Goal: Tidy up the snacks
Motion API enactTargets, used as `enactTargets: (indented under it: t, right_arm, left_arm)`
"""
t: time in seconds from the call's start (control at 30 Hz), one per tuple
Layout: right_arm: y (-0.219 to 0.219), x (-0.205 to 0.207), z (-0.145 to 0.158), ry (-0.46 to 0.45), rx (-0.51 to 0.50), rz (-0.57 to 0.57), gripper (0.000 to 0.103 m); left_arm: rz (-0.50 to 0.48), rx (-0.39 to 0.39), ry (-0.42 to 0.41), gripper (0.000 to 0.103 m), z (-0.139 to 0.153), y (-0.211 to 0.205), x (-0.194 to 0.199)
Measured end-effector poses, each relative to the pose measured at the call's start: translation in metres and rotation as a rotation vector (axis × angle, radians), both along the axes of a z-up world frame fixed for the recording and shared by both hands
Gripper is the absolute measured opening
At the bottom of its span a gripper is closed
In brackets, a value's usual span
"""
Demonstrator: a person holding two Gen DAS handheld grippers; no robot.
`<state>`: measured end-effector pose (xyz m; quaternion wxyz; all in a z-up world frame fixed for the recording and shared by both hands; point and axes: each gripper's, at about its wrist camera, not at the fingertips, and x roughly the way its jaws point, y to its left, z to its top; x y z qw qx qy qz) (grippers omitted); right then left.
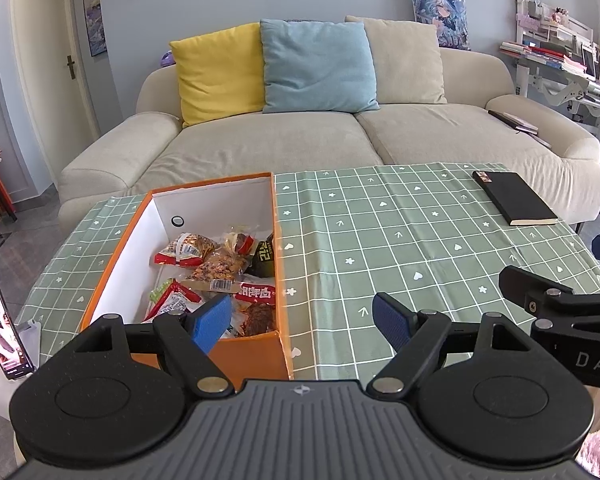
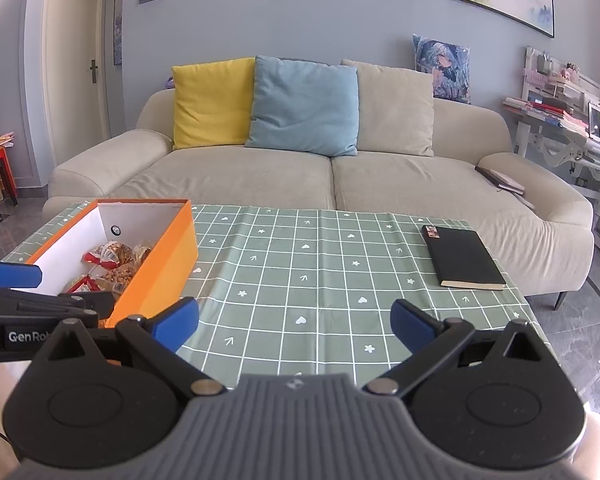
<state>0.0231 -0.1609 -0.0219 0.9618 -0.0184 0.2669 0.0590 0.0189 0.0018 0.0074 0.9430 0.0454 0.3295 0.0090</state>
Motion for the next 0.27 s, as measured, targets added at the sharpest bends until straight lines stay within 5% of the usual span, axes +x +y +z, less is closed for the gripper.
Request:
enactTargets:
  t: [0.27]
  right_arm:
    - [0.0005,0.0002,-0.0017,0.004,0.0,0.001,0.099]
  left_arm:
    - [-0.003,0.0,-0.005,0.094,-0.0007,-0.0004,-0.001]
